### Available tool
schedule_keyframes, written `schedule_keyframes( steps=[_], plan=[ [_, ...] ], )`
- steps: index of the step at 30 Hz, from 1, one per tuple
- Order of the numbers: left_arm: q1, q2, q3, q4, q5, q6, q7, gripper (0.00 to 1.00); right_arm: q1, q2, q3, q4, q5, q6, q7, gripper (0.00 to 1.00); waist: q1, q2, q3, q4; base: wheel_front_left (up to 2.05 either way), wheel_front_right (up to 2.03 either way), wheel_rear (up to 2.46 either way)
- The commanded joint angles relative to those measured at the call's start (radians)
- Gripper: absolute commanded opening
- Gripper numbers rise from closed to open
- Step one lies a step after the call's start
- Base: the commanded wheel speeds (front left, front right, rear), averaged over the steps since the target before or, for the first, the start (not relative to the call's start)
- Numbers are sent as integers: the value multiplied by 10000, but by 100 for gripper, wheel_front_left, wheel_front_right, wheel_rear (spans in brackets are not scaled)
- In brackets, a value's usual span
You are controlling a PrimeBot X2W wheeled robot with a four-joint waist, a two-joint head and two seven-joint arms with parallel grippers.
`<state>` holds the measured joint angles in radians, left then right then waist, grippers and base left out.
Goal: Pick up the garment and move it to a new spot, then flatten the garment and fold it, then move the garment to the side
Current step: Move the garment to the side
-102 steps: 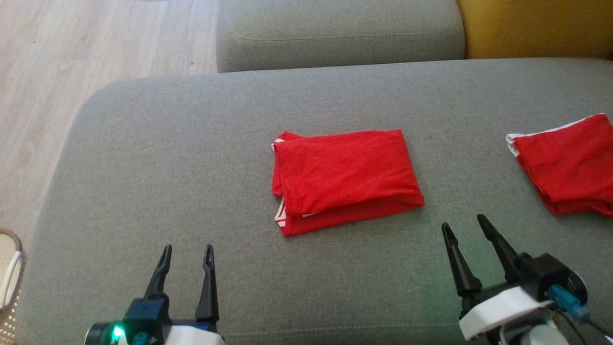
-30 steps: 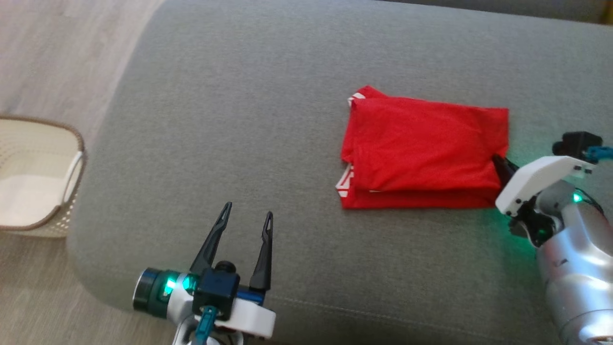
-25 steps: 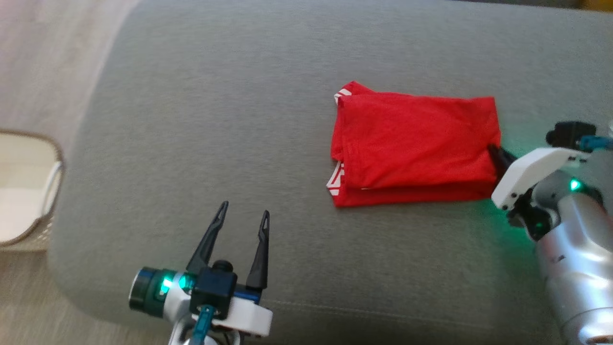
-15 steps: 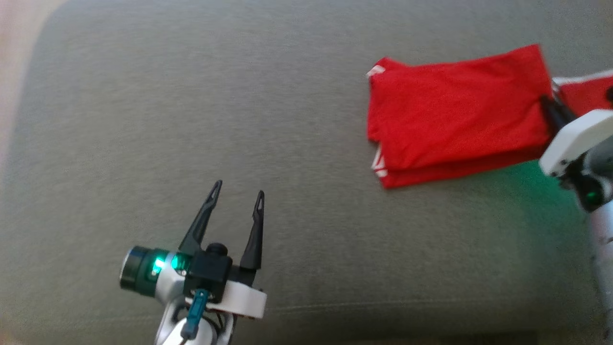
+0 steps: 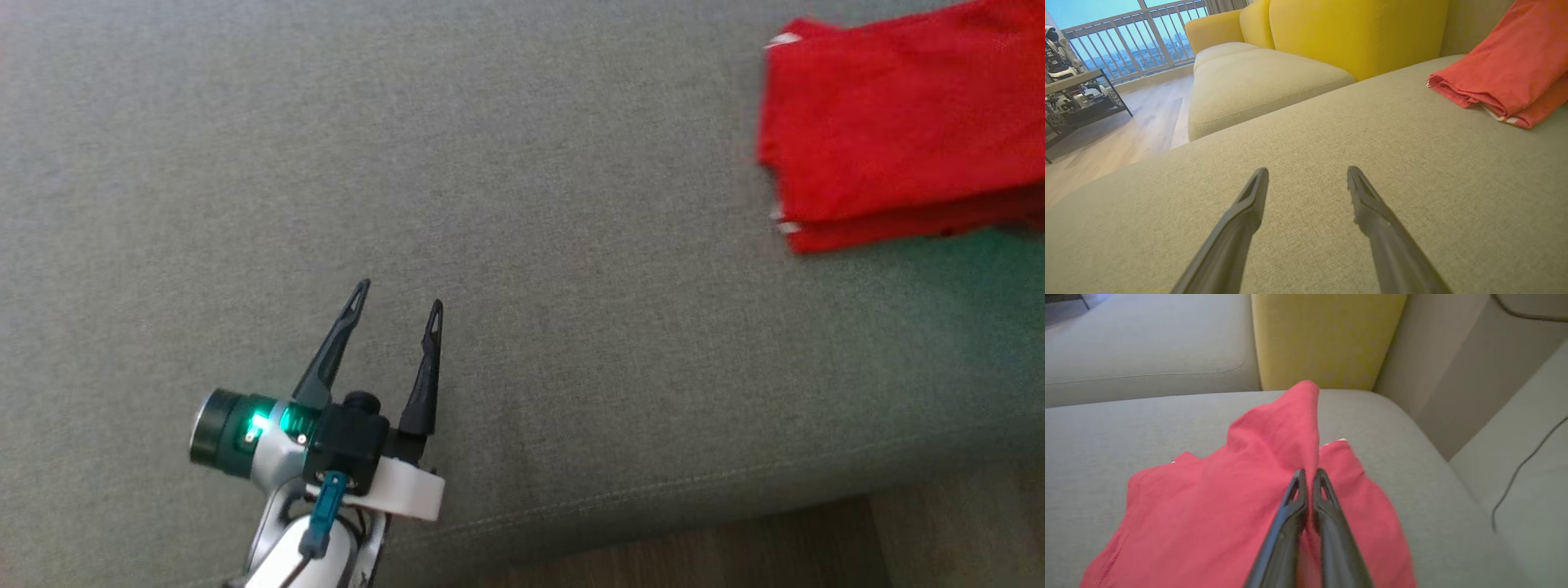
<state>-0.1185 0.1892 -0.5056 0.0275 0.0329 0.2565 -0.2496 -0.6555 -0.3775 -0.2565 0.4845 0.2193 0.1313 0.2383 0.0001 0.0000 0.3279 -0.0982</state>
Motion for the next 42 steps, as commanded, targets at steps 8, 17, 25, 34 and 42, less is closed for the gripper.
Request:
schedule_keyframes(
  steps=[8, 17, 25, 34, 42],
  plan=[
    [-598, 240, 135, -234, -20, 64, -122, 100, 18, 21, -1411, -1657, -1683, -6, 332, 0, -1, 0, 300, -94, 0, 0, 0],
    [-621, 205, -2, -91, -190, 202, -122, 100, 420, 843, -1818, -2460, -3817, -6, -586, 100, -1, 0, 49, 256, 0, 0, 0],
    [-237, -38, 455, -227, -833, 551, -122, 100, 1342, 2283, -481, -3311, -4042, -6, -1955, 100, -1, 0, -621, 462, 0, 0, 0],
    [534, -533, 1431, -605, -1978, 509, -122, 100, 3015, 3115, 1390, -2844, -2797, -6, -4085, 100, -1, 0, -1620, 984, 0, 0, 0],
    [1205, -718, 2080, -1013, -2243, 154, -122, 100, 4214, 3258, 2055, -2524, -2232, -6, -4983, 100, -1, 0, -2410, 1438, 0, 0, 0]
  ],
)
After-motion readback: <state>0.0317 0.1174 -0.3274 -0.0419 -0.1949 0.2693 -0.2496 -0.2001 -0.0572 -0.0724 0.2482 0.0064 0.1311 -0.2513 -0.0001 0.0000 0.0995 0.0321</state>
